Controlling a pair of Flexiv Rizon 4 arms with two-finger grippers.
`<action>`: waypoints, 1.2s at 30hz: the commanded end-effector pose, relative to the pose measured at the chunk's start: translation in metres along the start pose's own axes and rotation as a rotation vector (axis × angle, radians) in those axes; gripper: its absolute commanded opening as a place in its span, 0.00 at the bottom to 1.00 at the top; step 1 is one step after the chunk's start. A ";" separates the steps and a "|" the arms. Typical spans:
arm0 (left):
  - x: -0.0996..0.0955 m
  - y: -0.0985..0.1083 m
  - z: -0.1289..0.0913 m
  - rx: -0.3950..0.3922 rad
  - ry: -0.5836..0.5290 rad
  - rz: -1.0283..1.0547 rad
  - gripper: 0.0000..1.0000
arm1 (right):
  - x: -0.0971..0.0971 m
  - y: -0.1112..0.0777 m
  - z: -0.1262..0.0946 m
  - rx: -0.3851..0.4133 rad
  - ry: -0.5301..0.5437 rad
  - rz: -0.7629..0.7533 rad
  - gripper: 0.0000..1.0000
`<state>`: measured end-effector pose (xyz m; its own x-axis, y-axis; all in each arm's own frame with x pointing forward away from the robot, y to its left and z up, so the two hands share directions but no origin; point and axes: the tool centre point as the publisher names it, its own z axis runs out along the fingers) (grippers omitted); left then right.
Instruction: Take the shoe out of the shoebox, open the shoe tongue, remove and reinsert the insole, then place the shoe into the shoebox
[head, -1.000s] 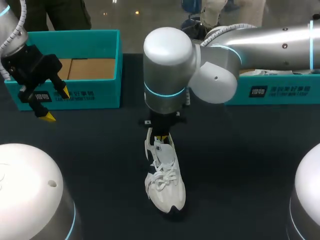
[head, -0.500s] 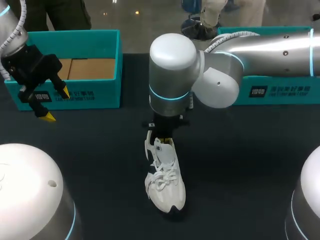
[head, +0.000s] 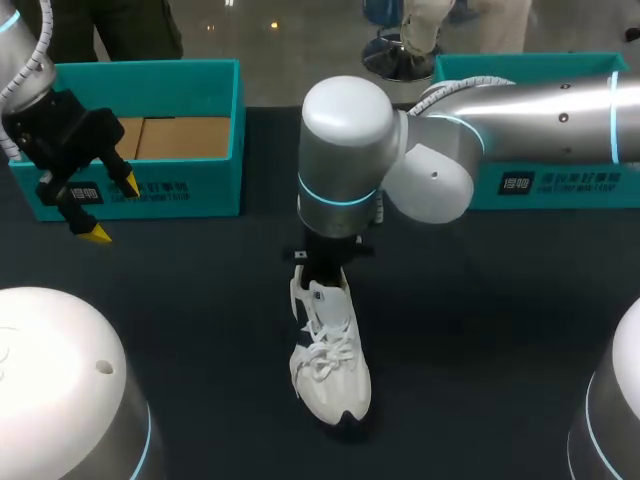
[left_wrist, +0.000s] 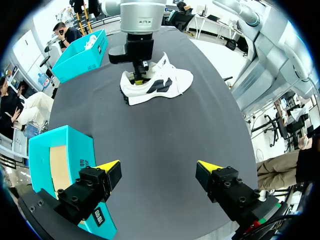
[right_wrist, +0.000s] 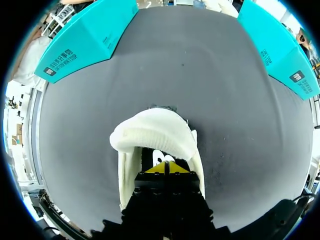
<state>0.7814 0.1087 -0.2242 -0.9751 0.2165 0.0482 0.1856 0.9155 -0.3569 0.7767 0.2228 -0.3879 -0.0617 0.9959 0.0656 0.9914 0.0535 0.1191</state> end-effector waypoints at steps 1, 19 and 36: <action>0.001 0.000 0.000 -0.002 0.000 0.000 1.00 | 0.002 -0.001 -0.017 -0.019 -0.023 -0.002 0.00; 0.001 0.000 0.000 -0.002 0.000 0.000 1.00 | 0.006 0.010 -0.018 -0.018 -0.041 -0.021 0.00; 0.001 0.000 0.000 -0.002 0.000 0.000 1.00 | 0.007 -0.004 0.027 0.087 0.018 -0.009 0.00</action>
<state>0.7814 0.1087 -0.2242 -0.9751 0.2165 0.0482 0.1856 0.9155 -0.3569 0.7744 0.2308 -0.4052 -0.0712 0.9947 0.0745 0.9969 0.0684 0.0385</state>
